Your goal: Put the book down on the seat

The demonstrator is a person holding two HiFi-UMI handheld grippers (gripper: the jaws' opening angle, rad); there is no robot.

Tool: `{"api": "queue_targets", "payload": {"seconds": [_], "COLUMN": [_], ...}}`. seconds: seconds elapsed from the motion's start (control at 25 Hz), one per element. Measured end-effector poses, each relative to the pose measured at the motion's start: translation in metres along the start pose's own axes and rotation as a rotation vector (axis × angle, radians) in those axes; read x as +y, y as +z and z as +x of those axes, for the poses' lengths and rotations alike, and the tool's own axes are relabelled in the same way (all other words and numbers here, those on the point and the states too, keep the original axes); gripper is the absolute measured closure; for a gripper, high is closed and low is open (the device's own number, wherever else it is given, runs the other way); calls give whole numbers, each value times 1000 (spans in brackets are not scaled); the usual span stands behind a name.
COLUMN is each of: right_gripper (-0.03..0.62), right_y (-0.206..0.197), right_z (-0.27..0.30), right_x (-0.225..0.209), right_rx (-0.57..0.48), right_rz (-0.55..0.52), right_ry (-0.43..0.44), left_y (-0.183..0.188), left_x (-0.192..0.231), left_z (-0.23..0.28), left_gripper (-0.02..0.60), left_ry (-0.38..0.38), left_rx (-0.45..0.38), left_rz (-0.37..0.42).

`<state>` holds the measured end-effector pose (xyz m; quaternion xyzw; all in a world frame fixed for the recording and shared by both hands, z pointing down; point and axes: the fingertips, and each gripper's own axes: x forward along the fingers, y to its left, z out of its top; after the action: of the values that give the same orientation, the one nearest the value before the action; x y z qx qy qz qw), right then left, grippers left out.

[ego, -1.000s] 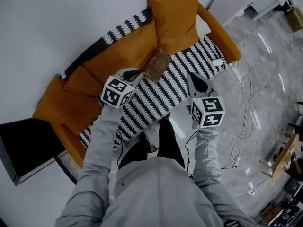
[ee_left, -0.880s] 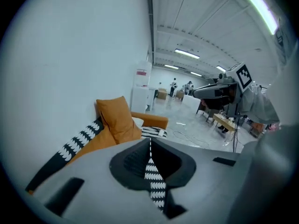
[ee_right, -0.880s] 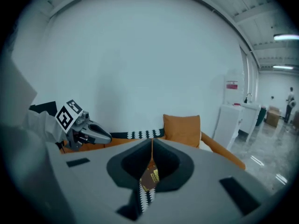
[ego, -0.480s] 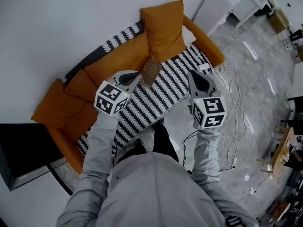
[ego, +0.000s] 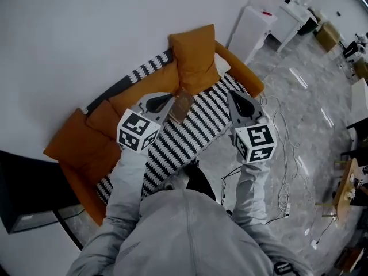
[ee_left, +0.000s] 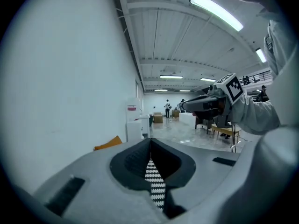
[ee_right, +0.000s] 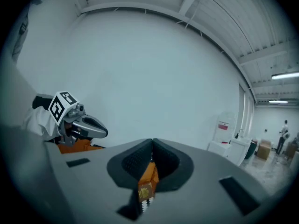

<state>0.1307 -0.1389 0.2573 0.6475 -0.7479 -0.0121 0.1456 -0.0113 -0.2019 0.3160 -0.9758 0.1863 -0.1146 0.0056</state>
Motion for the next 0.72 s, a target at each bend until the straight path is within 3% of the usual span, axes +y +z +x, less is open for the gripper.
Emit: {"api": "queue_targets", "payload": {"seconds": [0.32,0.72], "right_gripper": [565,565], "right_y": [47,76], "right_z": [-39,-76], "right_x": [16,45], "right_rx": [-95,-159], "right_rz": [-46,-90], "right_ry": [-1,20], "left_y": [56,81], "left_x": [-19,-42], "left_z": [-33,-73], "left_gripper": [554,554], "left_ry": [40,94], "left_rx": [-63,-116], "left_rz": [169,270]}}
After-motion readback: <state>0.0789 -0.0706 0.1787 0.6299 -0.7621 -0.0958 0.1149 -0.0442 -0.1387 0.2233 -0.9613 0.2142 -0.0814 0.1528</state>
